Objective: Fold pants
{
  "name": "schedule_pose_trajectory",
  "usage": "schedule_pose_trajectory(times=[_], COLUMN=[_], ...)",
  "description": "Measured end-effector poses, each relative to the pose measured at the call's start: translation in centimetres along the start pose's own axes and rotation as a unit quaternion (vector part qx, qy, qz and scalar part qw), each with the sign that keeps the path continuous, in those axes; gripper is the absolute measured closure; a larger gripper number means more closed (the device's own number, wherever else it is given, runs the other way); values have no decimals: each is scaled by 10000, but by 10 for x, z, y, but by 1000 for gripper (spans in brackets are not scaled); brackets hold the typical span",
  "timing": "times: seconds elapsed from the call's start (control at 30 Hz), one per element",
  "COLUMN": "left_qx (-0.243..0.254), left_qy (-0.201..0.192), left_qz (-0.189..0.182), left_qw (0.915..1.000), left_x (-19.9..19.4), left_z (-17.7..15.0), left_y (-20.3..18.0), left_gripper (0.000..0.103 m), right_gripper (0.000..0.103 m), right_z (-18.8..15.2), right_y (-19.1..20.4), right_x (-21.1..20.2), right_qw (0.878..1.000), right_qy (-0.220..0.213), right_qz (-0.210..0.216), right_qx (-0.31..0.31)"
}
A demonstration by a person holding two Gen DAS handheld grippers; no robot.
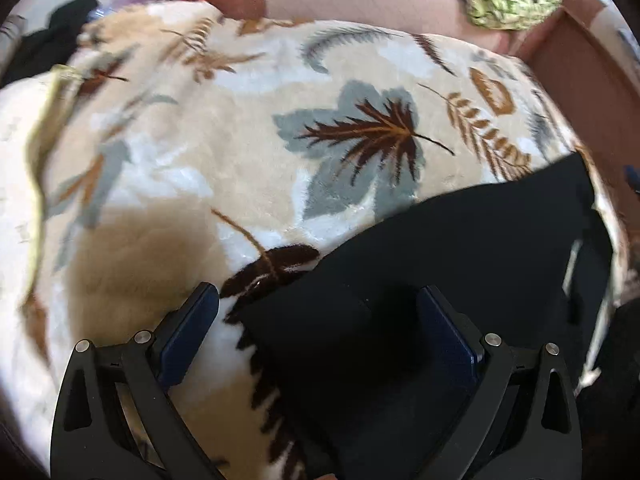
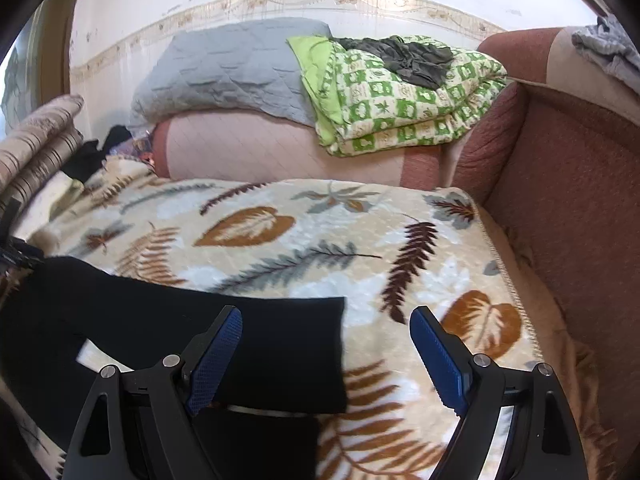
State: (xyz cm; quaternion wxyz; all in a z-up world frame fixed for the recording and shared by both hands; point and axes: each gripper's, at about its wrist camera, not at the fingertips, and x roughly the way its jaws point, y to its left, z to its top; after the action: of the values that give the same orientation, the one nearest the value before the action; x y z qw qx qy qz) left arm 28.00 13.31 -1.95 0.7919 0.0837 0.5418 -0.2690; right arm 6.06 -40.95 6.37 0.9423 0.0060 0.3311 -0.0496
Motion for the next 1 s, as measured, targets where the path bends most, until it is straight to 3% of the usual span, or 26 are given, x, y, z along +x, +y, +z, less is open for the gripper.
schedule_pose_trajectory(times=[0.03, 0.2, 0.43, 0.5, 0.57, 0.73, 0.83, 0.93, 1.0], left_qx=[12, 329, 505, 564, 542, 634, 602, 531, 464], left_qy=[42, 153, 130, 175, 211, 125, 42, -7, -85], left_qz=[-223, -589, -664, -747, -776, -675, -475, 83, 312], left_qw=[9997, 9976, 9964, 9955, 9953, 9956, 9971, 9986, 9984], left_x=[2, 11, 9, 5, 0, -12, -18, -18, -20], left_z=[1, -3, -1, -2, -2, -5, -6, -5, -6], left_y=[7, 11, 0, -3, -5, -12, -10, -8, -7], left_gripper=[3, 1, 3, 19, 45, 77, 88, 98, 98], right_gripper=[19, 19, 19, 19, 19, 19, 19, 19, 19], right_z=[-1, 0, 4, 4, 4, 4, 3, 4, 4], right_y=[-3, -19, -20, -17, -14, -17, -21, -26, -30], right_x=[0, -1, 5, 6, 5, 3, 2, 1, 1], right_qw=[10000, 9996, 9985, 9988, 9991, 9987, 9984, 9981, 9978], right_qy=[7, -57, 25, 35, 15, -9, -46, -112, -138], right_qz=[-37, -77, 78, 77, 61, 78, 80, 45, 66], right_qx=[6, 283, 537, 478, 425, 505, 551, 600, 648])
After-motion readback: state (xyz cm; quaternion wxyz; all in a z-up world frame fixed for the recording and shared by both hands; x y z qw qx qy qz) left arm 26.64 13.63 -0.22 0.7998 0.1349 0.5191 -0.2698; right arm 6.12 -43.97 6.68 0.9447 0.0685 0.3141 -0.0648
